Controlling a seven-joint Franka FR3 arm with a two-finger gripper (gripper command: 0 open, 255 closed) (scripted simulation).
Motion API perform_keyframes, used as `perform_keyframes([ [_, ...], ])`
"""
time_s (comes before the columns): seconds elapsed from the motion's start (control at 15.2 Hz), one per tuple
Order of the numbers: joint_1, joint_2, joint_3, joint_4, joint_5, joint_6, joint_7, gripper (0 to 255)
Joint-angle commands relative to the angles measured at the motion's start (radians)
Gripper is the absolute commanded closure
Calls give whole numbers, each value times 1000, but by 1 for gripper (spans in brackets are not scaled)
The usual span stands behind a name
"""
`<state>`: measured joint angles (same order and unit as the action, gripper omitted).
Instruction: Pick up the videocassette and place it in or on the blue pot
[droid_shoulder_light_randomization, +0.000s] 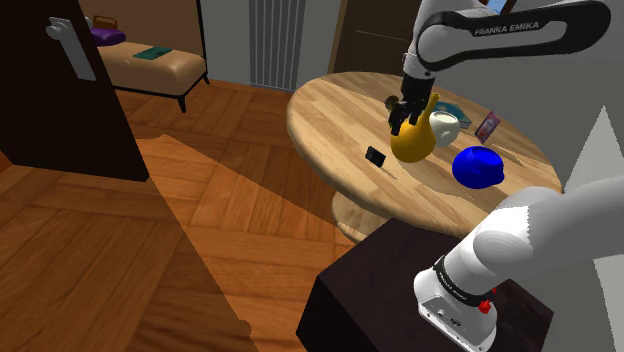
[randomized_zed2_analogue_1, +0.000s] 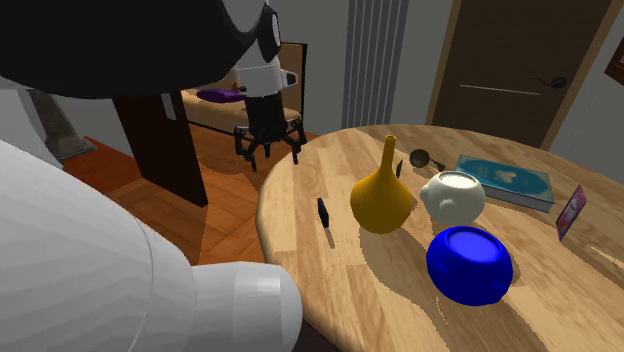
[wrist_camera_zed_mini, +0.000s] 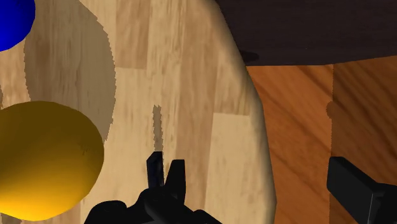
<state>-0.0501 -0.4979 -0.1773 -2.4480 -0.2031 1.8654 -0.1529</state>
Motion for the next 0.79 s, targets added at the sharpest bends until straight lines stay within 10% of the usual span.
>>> perform_keyframes([
  [0.0, -5, 64, -24, 1, -7, 70, -19, 0],
  [0.73, -23, 488, -123, 168, 54, 349, -157, 0],
])
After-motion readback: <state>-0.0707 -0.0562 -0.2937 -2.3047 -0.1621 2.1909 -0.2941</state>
